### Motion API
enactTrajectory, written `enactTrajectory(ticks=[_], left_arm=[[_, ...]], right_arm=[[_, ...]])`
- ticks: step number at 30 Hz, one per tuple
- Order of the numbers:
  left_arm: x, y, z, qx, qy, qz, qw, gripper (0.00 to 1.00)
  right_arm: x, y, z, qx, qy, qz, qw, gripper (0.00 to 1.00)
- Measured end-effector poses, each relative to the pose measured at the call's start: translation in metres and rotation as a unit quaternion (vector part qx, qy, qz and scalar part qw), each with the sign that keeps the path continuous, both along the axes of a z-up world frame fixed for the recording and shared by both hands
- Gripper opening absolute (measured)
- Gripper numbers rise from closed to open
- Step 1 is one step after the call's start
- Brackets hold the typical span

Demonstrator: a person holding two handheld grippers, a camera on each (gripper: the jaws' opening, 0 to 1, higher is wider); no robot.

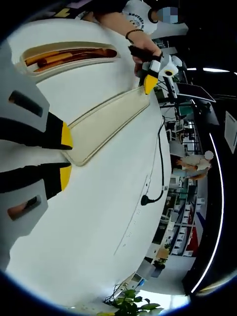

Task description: Arrange the utensils inside the cutlery case until each visible utensil rests in its matching compartment.

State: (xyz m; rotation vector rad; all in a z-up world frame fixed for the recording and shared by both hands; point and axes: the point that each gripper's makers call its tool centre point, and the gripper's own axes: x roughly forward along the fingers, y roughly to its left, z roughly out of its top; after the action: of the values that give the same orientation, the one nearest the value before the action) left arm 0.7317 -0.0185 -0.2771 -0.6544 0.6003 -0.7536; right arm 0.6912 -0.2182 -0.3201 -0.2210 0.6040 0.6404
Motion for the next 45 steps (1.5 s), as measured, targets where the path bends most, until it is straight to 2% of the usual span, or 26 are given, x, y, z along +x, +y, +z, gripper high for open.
enactTrajectory(ticks=[3, 6, 8, 10, 13, 17, 19, 22, 24, 25, 27, 28, 31, 36, 38, 40, 42, 44, 45], left_arm=[[-0.003, -0.006, 0.000, -0.002, 0.001, -0.005, 1.0000, 0.17], [-0.002, -0.011, 0.002, -0.024, 0.010, -0.011, 0.9996, 0.17], [-0.003, -0.014, 0.000, -0.006, 0.002, -0.011, 0.9999, 0.17], [0.002, -0.016, 0.004, -0.006, -0.001, -0.012, 0.9999, 0.17], [0.000, -0.023, 0.014, -0.056, 0.021, -0.013, 0.9981, 0.14], [0.002, -0.021, 0.017, -0.066, 0.023, -0.006, 0.9976, 0.11], [0.002, -0.023, 0.022, -0.090, 0.041, -0.004, 0.9951, 0.09], [0.000, -0.029, 0.027, -0.102, 0.029, -0.005, 0.9944, 0.05], [-0.007, -0.037, 0.030, -0.096, 0.012, -0.019, 0.9951, 0.04], [-0.010, -0.040, 0.031, -0.094, 0.014, -0.020, 0.9952, 0.04], [-0.019, -0.047, 0.036, -0.095, 0.004, -0.037, 0.9948, 0.04], [-0.021, -0.048, 0.039, -0.094, -0.005, -0.038, 0.9948, 0.03], [-0.027, -0.052, 0.048, -0.081, -0.055, -0.050, 0.9939, 0.03], [-0.042, -0.064, 0.058, -0.065, -0.114, -0.079, 0.9882, 0.03], [-0.048, -0.068, 0.062, -0.063, -0.134, -0.090, 0.9850, 0.03], [-0.054, -0.070, 0.066, -0.059, -0.155, -0.100, 0.9811, 0.03], [-0.060, -0.073, 0.069, -0.043, -0.193, -0.113, 0.9737, 0.03], [-0.067, -0.077, 0.074, -0.040, -0.211, -0.123, 0.9688, 0.03], [-0.071, -0.078, 0.075, -0.044, -0.211, -0.128, 0.9680, 0.03]], right_arm=[[-0.001, 0.001, 0.000, 0.000, -0.002, 0.003, 1.0000, 0.09], [-0.001, 0.001, 0.000, 0.003, -0.002, 0.005, 1.0000, 0.09], [0.000, 0.001, 0.001, -0.003, 0.000, 0.010, 0.9999, 0.09], [0.002, 0.000, 0.001, -0.019, 0.001, 0.018, 0.9997, 0.09], [0.005, -0.001, 0.001, -0.024, 0.003, 0.023, 0.9994, 0.09], [0.009, 0.001, 0.001, -0.006, -0.010, 0.026, 0.9996, 0.10], [0.009, 0.001, 0.001, 0.002, -0.008, 0.026, 0.9996, 0.10], [0.011, -0.005, 0.003, 0.012, -0.010, 0.020, 0.9997, 0.10], [0.016, -0.010, 0.005, 0.017, -0.017, 0.009, 0.9997, 0.12], [0.017, -0.011, 0.005, 0.020, -0.016, 0.008, 0.9996, 0.13], [0.020, -0.011, 0.011, 0.045, -0.021, -0.002, 0.9988, 0.20], [0.019, -0.013, 0.013, 0.045, -0.021, -0.002, 0.9988, 0.20], [0.017, -0.013, 0.020, 0.044, -0.029, 0.001, 0.9986, 0.20], [0.010, -0.023, 0.036, 0.024, -0.057, -0.001, 0.9981, 0.22], [0.012, -0.027, 0.048, 0.025, -0.090, 0.001, 0.9956, 0.25], [0.009, -0.021, 0.068, 0.050, -0.139, 0.021, 0.9887, 0.25], [0.001, -0.015, 0.080, 0.056, -0.163, 0.043, 0.9842, 0.25], [-0.004, -0.010, 0.087, 0.049, -0.181, 0.063, 0.9803, 0.27], [-0.008, -0.007, 0.089, 0.041, -0.185, 0.078, 0.9787, 0.28]])
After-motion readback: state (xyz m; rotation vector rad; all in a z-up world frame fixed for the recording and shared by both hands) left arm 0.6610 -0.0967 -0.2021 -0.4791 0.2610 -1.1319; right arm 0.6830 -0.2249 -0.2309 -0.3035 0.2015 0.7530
